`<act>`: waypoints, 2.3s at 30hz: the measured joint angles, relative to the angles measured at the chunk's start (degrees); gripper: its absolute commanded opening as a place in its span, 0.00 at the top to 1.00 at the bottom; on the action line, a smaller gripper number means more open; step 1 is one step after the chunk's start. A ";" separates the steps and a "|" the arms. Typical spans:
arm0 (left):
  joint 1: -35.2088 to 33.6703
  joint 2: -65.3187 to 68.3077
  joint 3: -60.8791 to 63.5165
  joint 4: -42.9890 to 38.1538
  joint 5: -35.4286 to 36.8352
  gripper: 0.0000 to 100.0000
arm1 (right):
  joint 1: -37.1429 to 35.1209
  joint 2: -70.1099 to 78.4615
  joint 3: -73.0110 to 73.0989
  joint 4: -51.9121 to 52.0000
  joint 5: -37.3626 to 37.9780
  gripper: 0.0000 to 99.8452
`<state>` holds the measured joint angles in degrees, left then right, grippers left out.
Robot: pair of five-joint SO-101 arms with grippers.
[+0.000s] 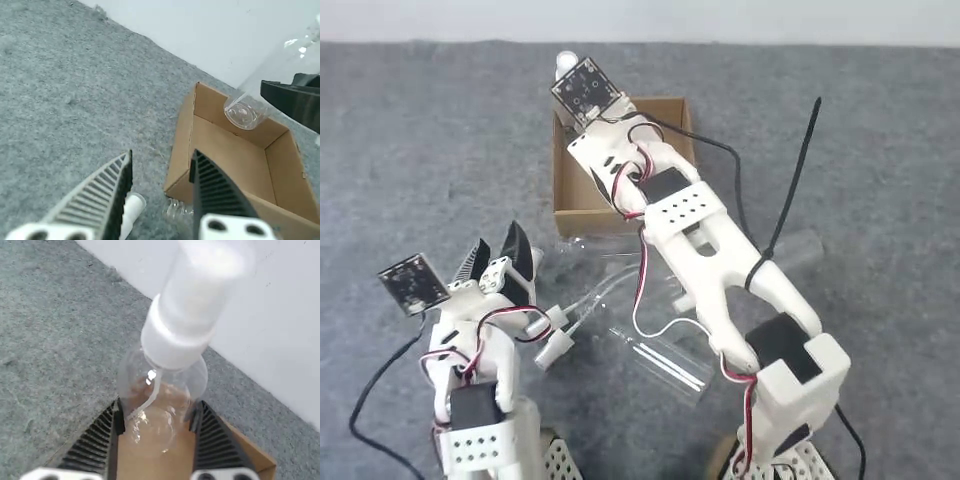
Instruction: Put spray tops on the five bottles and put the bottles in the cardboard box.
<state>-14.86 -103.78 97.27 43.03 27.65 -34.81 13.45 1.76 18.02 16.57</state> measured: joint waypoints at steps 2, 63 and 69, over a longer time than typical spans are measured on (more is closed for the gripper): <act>0.00 0.00 0.00 0.00 0.00 0.82 | 0.00 0.62 -0.18 0.00 0.00 0.97; 0.00 0.00 0.00 1.05 0.00 0.82 | 1.76 41.41 -38.68 8.70 -7.30 0.76; 0.00 0.00 0.00 1.05 0.00 0.82 | 1.76 39.56 -38.68 12.84 -7.30 0.74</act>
<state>-14.86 -103.78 97.27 44.09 27.65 -33.05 53.01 -36.92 30.86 9.27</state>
